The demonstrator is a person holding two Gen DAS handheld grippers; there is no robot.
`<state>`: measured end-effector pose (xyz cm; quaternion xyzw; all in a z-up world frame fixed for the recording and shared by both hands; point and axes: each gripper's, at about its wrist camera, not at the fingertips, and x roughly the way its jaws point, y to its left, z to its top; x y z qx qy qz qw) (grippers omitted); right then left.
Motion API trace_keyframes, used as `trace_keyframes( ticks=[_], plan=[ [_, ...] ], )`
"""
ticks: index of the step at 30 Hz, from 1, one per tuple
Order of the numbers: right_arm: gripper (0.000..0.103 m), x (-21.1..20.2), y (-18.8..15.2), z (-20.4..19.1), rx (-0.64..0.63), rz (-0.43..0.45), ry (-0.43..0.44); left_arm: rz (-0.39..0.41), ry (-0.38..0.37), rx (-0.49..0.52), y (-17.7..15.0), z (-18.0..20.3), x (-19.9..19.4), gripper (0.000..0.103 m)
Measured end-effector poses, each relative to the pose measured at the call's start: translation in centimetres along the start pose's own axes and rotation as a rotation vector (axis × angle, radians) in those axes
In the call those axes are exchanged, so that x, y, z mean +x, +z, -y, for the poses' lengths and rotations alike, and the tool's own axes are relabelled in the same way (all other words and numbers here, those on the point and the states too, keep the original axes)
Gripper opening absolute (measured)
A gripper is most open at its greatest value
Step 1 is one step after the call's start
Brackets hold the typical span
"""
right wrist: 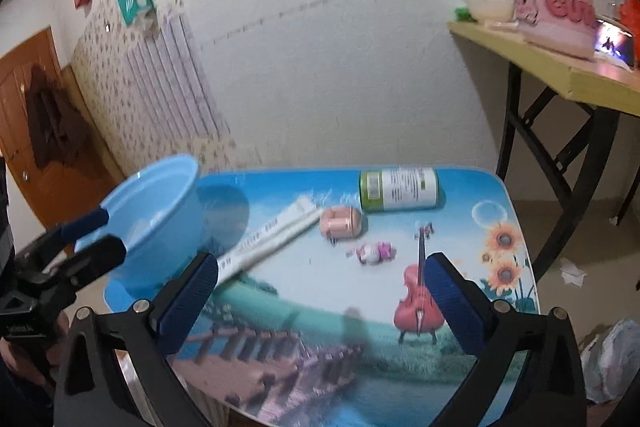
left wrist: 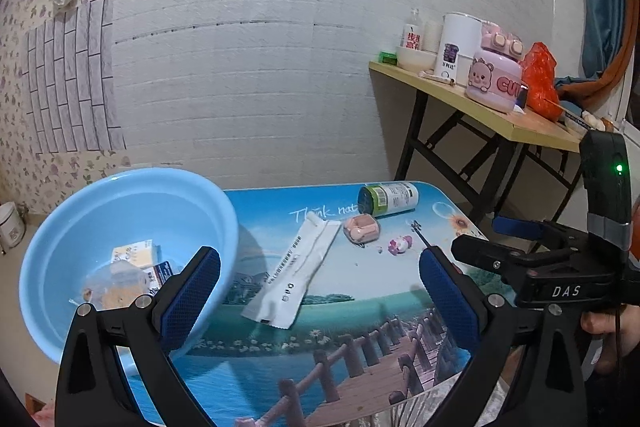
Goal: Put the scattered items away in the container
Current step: 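Withdraw both grippers from the basin back over the table, then move the left gripper to the white toothbrush packet while the right gripper approaches the Hello Kitty figurine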
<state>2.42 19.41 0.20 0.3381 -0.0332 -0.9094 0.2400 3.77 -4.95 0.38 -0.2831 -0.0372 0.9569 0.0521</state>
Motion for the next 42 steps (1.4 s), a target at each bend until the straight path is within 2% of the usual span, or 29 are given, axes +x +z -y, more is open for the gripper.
trace_keyframes(
  ticks=[6, 16, 22, 25, 30, 35, 42],
  plan=[
    [0.103, 0.1, -0.1, 0.9, 0.035, 0.005, -0.054, -0.019, 0.003, 0.004, -0.7, 0.4, 0.7, 0.101],
    [0.103, 1.5, -0.6, 1.3, 0.014, -0.037, -0.147, -0.046, 0.024, 0.004, -2.7, 0.3, 2.1, 0.101],
    [0.103, 2.4, -1.1, 2.0, 0.036, -0.062, -0.117, -0.079, 0.027, -0.024, -3.7, 0.5, 3.3, 0.101],
    [0.103, 2.6, -1.2, 2.5, 0.057, -0.06, -0.103, -0.085, 0.035, 0.01, -4.1, 1.3, 4.1, 0.101],
    [0.103, 2.9, -1.5, 3.2, 0.042, -0.058, -0.135, -0.124, 0.061, 0.056, -4.5, 2.3, 6.4, 0.101],
    [0.103, 3.5, -1.9, 4.2, 0.058, -0.078, -0.142, -0.117, 0.098, 0.073, -3.8, 2.5, 7.8, 0.101],
    [0.103, 4.4, -2.0, 5.2, 0.078, -0.09, -0.137, -0.153, 0.12, 0.14, -3.4, 4.3, 10.5, 0.101]
  ],
)
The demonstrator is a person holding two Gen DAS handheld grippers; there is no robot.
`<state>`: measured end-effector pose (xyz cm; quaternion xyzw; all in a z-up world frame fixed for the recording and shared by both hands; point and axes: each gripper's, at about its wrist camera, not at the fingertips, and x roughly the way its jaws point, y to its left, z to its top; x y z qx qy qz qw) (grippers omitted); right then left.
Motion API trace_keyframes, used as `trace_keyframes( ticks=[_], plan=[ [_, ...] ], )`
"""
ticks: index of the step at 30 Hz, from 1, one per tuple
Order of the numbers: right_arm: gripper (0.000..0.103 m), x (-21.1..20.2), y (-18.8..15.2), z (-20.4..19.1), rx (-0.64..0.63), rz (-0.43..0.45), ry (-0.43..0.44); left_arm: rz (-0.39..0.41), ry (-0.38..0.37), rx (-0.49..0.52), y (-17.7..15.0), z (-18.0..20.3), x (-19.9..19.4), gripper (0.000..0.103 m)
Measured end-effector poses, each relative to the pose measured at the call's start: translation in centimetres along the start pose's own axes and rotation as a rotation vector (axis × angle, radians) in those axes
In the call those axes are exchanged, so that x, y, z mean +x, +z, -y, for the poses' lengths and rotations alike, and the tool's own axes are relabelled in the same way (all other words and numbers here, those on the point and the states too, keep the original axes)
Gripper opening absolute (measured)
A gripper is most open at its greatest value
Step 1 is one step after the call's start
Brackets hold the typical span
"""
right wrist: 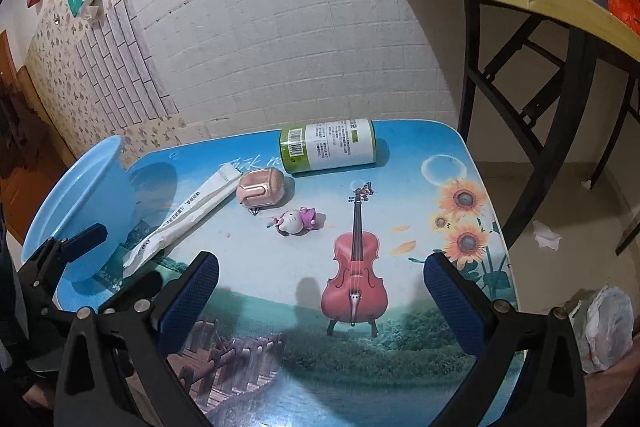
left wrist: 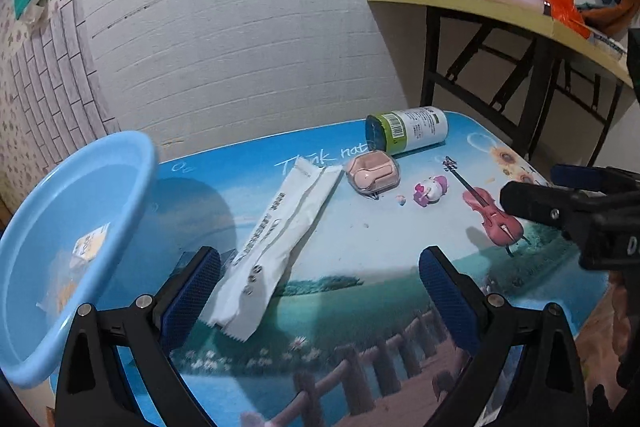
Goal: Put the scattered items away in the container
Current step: 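Move the left gripper to the white toothbrush packet while the right gripper approaches the Hello Kitty figurine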
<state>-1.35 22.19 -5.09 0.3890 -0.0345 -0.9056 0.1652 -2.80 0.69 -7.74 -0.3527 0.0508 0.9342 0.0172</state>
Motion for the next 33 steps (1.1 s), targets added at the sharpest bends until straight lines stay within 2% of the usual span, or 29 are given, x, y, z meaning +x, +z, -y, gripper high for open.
trace_keyframes(
  ticks=[5, 12, 19, 24, 28, 33],
  plan=[
    [0.103, 0.6, -0.2, 0.4, 0.0, -0.011, -0.006, -0.016, 0.019, 0.047, 0.9, 1.0, 1.6, 0.101],
    [0.103, 1.5, -0.1, 0.9, 0.009, -0.021, -0.016, -0.074, 0.076, 0.045, 1.9, 1.1, 4.0, 0.1],
    [0.103, 2.6, 0.3, 1.0, 0.007, -0.028, -0.016, -0.1, 0.131, 0.039, 2.4, 0.8, 5.5, 0.1],
    [0.101, 3.3, 1.0, 0.9, 0.014, -0.028, -0.016, -0.117, 0.144, 0.044, 2.4, 0.7, 6.4, 0.1],
    [0.095, 4.1, 1.5, 0.8, 0.017, -0.034, -0.018, -0.158, 0.14, -0.001, 2.2, -0.1, 7.3, 0.1],
    [0.095, 5.3, 1.8, 0.1, 0.002, -0.054, -0.028, -0.204, 0.113, -0.069, 2.1, -1.5, 8.1, 0.099]
  ],
)
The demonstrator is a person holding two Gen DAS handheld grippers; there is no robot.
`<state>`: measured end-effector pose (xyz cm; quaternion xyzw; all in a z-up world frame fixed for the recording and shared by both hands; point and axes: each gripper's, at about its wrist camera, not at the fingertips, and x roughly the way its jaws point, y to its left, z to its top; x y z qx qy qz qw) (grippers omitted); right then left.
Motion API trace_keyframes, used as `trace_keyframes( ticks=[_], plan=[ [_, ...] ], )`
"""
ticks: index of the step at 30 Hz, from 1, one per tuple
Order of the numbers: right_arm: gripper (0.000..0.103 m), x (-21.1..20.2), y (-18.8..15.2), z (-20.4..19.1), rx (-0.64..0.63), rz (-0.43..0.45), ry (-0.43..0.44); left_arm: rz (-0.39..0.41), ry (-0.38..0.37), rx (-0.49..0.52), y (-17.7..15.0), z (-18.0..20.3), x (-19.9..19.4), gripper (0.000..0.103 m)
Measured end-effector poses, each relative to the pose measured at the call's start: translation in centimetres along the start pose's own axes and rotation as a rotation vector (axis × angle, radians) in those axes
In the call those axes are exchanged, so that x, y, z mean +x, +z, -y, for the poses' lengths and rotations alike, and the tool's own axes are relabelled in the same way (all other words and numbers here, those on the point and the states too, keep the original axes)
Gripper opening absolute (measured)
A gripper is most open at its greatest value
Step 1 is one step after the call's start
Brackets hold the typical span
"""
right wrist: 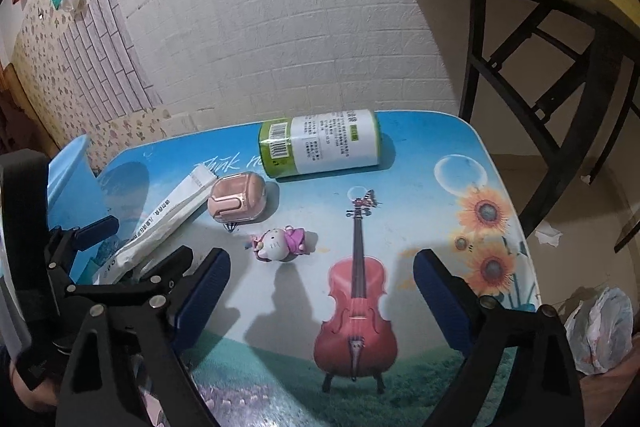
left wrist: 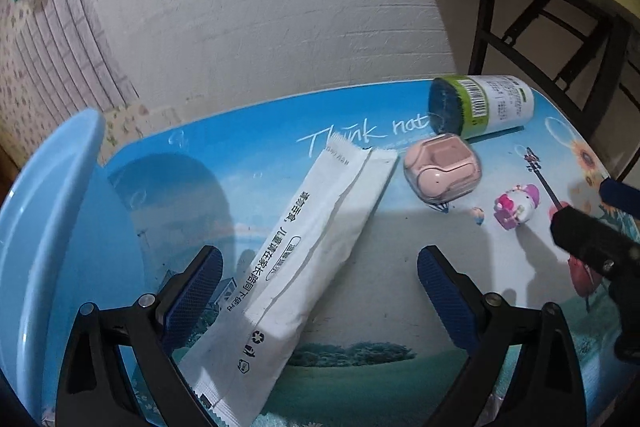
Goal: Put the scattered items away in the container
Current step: 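Move the left gripper to the white toothbrush packet while the right gripper approaches the Hello Kitty figurine, then close the left gripper on the white packet while the right gripper closes on the figurine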
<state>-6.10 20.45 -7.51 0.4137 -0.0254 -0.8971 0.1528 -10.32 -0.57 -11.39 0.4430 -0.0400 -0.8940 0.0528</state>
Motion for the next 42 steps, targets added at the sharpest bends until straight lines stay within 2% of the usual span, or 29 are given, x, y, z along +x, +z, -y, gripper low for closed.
trace_keyframes(
  ticks=[3, 10, 15, 20, 24, 28, 32, 33, 37, 42],
  plan=[
    [0.091, 0.7, 0.2, -0.5, -0.014, -0.016, -0.01, -0.018, -0.019, -0.019, 0.0, -0.4, 0.4, 0.098],
    [0.09, 2.4, 0.8, -1.3, -0.041, -0.052, -0.036, -0.043, -0.071, -0.076, 0.1, -1.6, 1.1, 0.094],
    [0.079, 3.5, 0.9, -1.9, -0.054, -0.094, -0.035, -0.051, -0.093, -0.087, 0.1, -2.0, 1.4, 0.091],
    [0.078, 4.1, 1.2, -2.0, -0.055, -0.102, -0.059, -0.051, -0.104, -0.079, 0.2, -2.0, 1.5, 0.09],
    [0.066, 4.5, 1.2, -2.3, -0.083, -0.107, -0.059, -0.049, -0.109, -0.071, 0.1, -1.9, 1.5, 0.09],
    [0.059, 5.1, 1.2, -3.4, -0.145, -0.102, -0.082, -0.046, -0.113, -0.065, 0.1, -1.8, 1.4, 0.09],
    [0.036, 5.1, 1.3, -3.5, -0.151, -0.088, -0.078, -0.044, -0.12, -0.054, 0.1, -1.6, 1.3, 0.09],
    [0.036, 5.1, 1.3, -3.3, -0.142, -0.088, -0.075, -0.042, -0.124, -0.048, 0.1, -1.5, 1.3, 0.09],
    [0.036, 4.7, 1.1, -2.7, -0.127, -0.084, -0.072, -0.031, -0.135, -0.035, 0.0, -1.2, 1.0, 0.082],
    [0.036, 4.1, 0.8, -1.6, -0.096, -0.076, -0.077, -0.002, -0.161, -0.001, -0.4, -0.5, 0.4, 0.062]
  ],
)
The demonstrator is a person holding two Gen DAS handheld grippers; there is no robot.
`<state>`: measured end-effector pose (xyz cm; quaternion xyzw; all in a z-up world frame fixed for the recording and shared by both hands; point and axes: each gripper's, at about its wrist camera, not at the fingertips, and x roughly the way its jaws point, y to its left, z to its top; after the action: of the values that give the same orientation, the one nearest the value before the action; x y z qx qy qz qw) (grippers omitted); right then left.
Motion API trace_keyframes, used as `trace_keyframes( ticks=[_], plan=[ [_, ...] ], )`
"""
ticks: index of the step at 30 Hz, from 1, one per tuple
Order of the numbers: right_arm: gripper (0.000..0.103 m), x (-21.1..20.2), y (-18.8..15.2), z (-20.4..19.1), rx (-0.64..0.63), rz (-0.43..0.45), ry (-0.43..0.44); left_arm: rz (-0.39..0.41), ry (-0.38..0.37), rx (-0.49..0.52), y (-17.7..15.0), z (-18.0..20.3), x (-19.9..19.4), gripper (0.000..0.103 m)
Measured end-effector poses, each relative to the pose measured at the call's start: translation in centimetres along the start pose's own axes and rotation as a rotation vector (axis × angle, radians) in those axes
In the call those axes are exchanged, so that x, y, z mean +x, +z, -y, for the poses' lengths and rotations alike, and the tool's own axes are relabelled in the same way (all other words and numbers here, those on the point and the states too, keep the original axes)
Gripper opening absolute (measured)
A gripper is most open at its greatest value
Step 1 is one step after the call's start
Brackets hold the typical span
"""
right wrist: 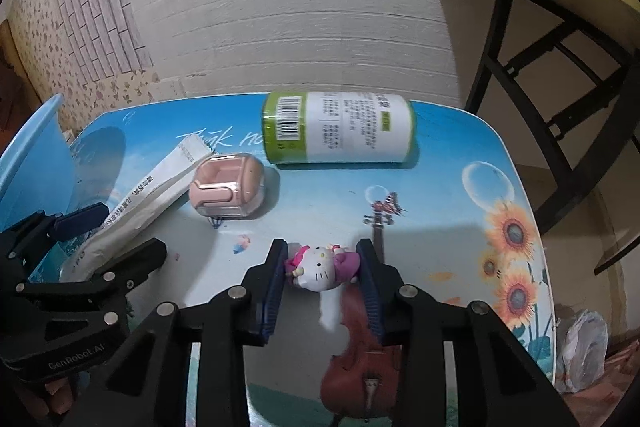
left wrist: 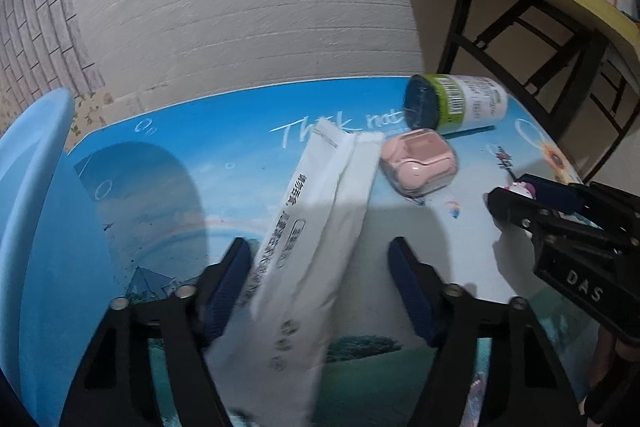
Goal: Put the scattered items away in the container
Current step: 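Close the left gripper on the white packet while the right gripper closes on the figurine, then lift and carry the packet and figurine over the basin with both grippers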
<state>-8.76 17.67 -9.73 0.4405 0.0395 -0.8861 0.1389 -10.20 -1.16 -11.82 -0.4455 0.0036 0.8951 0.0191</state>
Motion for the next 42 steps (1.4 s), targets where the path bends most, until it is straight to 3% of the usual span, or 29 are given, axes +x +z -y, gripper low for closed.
trace_keyframes(
  ticks=[2, 14, 23, 42],
  plan=[
    [0.036, -0.2, -0.2, 0.2, 0.008, 0.002, -0.003, 0.011, -0.01, 0.018, -0.2, 0.4, -0.2, 0.05],
    [0.036, -1.3, -1.2, 0.8, 0.03, 0.011, 0.003, 0.027, -0.057, 0.0, -0.7, 0.4, -1.2, 0.027],
    [0.036, -1.9, -1.6, 1.4, 0.062, 0.006, 0.023, 0.037, -0.084, 0.007, -1.5, 0.8, -2.8, 0.021],
    [0.036, -5.6, -2.0, 0.6, 0.054, 0.062, 0.03, 0.102, -0.12, -0.008, -2.1, 0.7, -7.2, 0.021]
  ],
)
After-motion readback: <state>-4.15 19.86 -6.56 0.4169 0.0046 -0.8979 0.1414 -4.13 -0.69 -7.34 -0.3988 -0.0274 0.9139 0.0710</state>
